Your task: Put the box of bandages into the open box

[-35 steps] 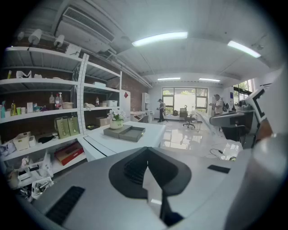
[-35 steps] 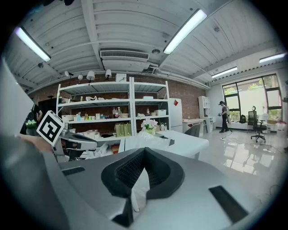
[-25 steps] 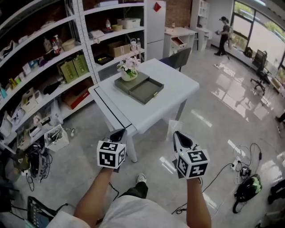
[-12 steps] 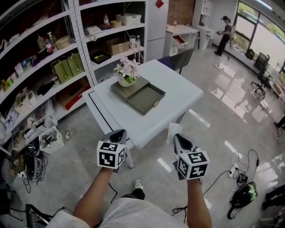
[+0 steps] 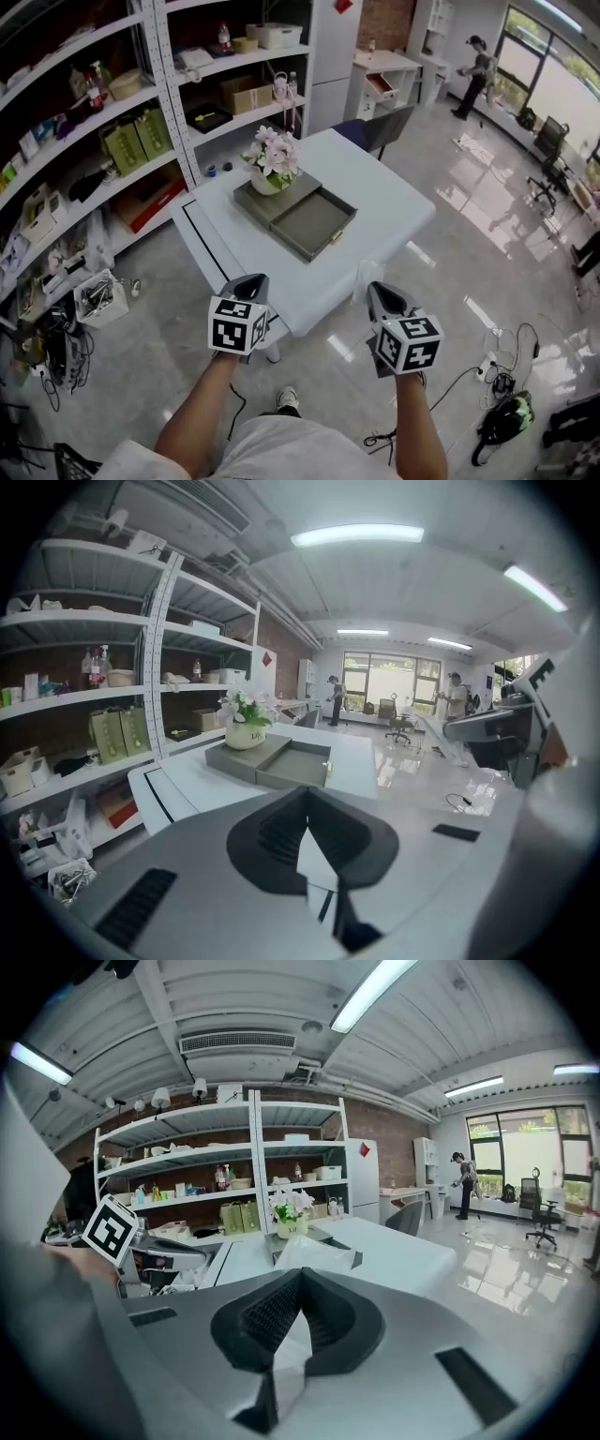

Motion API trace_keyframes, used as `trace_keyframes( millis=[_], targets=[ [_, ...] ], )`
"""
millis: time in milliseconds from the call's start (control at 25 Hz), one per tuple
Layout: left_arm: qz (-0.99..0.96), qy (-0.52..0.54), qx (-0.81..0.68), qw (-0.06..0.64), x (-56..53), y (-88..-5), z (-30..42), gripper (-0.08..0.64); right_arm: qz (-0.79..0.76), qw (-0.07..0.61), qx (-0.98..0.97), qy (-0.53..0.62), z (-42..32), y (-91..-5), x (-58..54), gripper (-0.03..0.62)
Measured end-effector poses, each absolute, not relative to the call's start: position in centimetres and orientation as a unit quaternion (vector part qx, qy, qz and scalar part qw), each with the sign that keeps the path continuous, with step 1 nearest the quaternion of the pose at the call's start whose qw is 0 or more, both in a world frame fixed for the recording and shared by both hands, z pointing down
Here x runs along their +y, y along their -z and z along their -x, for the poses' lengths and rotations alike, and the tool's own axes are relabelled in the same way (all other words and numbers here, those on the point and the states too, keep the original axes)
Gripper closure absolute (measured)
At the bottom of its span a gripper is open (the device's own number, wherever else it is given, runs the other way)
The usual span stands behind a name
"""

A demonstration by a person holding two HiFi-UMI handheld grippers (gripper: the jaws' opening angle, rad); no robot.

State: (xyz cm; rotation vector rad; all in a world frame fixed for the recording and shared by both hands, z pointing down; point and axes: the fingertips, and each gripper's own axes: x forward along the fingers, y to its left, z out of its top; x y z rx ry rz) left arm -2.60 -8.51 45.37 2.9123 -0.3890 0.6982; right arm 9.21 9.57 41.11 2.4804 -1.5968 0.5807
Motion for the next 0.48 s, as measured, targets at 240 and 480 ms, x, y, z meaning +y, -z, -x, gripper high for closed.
trace_keyframes(
  millis=[240,480],
  targets=[
    [-0.964,-0.229,-0.121,0.062,-10.2,-45.7,1.0,0.555,-0.824,0.073,-0.528,-0.193,-10.5,-41.2,7.5,0.586],
    [-0.965,-0.223,-0.121,0.062,-11.7,-45.6,-0.2,0.555,-0.822,0.077,-0.533,-0.185,-11.6,-40.9,5.6,0.586]
  ],
)
